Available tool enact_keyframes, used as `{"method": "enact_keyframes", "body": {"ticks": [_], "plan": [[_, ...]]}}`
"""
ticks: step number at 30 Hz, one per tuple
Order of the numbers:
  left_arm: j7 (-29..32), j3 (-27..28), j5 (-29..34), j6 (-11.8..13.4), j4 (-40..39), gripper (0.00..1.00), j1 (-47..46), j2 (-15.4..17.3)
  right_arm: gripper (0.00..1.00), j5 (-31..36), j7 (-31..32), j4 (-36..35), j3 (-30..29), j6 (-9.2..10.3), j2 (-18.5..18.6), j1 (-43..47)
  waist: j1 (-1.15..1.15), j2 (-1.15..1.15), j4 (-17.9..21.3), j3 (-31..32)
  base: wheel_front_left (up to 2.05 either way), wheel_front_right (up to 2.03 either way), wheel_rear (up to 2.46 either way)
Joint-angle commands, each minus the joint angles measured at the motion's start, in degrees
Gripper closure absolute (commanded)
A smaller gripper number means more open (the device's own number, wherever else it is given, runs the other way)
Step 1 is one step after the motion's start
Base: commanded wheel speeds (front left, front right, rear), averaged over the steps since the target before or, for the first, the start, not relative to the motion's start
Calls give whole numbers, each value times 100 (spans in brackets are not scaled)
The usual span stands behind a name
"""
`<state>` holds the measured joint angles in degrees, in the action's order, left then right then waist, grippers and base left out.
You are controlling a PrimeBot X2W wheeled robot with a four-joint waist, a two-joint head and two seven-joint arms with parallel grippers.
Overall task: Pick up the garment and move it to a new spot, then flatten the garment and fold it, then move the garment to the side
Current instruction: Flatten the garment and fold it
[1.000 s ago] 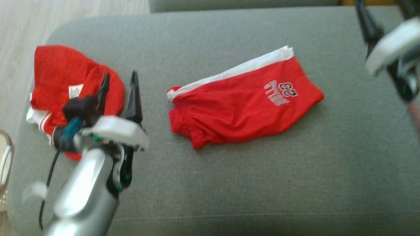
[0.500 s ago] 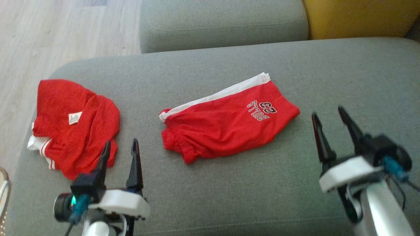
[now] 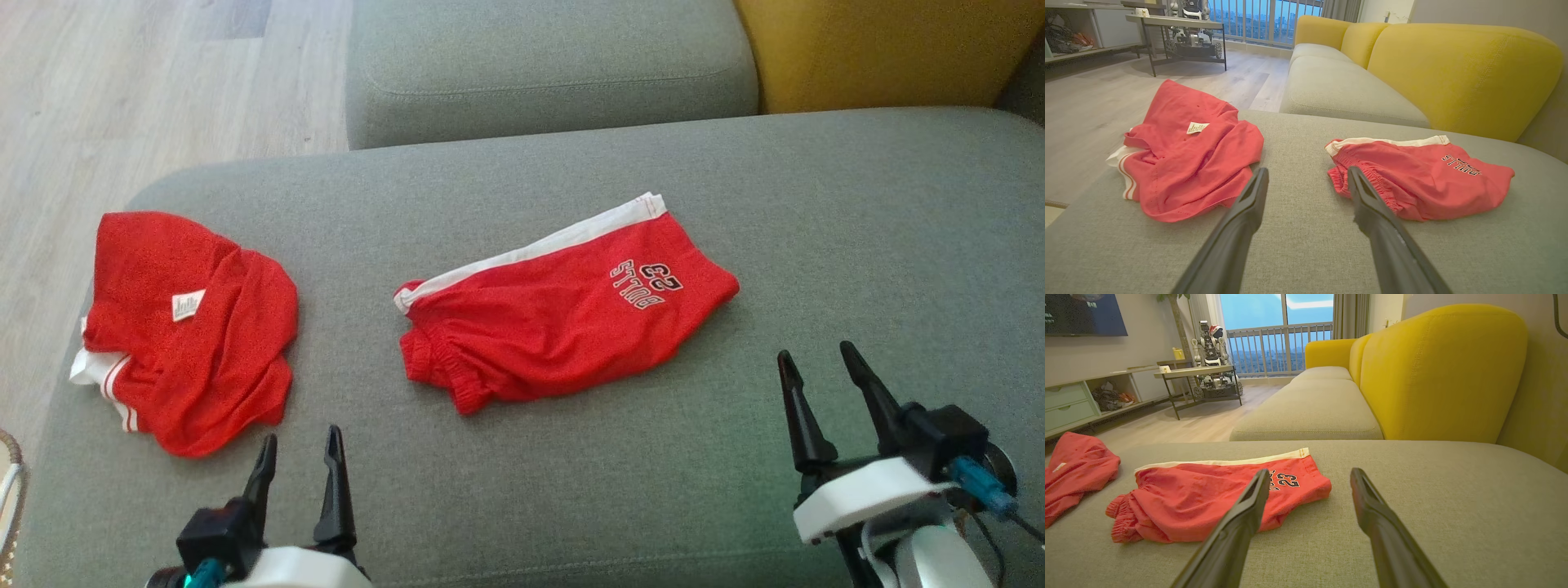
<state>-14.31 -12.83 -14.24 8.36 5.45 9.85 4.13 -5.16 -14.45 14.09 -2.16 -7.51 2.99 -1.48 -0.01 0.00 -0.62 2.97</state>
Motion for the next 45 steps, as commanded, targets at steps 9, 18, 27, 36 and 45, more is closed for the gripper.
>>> {"method": "enact_keyframes", "body": {"ticks": [9,18,27,36,45], "plan": [[-69,334,77,-169,-146,0,-333,-120,0,-418,-2,-100,93,2,-11,-134,1,0,-98,-49,0,0,0],[-69,155,45,-166,-83,0,-424,-123,0,-1310,278,206,91,2,-11,-338,1,0,-390,-269,0,0,0],[-69,-10,95,-263,29,0,-716,-124,0,-4443,1362,1483,-35,2,-11,-1345,1,0,-836,-778,0,0,0],[-69,-124,97,-245,93,0,-945,-124,0,-5392,1588,3276,-461,2,-11,-2535,1,0,-1210,-1130,0,0,0],[-69,-113,67,-234,81,0,-1109,-124,0,-5059,1681,4540,-748,2,19,-3479,1,0,-1408,-1378,0,0,0]]}}
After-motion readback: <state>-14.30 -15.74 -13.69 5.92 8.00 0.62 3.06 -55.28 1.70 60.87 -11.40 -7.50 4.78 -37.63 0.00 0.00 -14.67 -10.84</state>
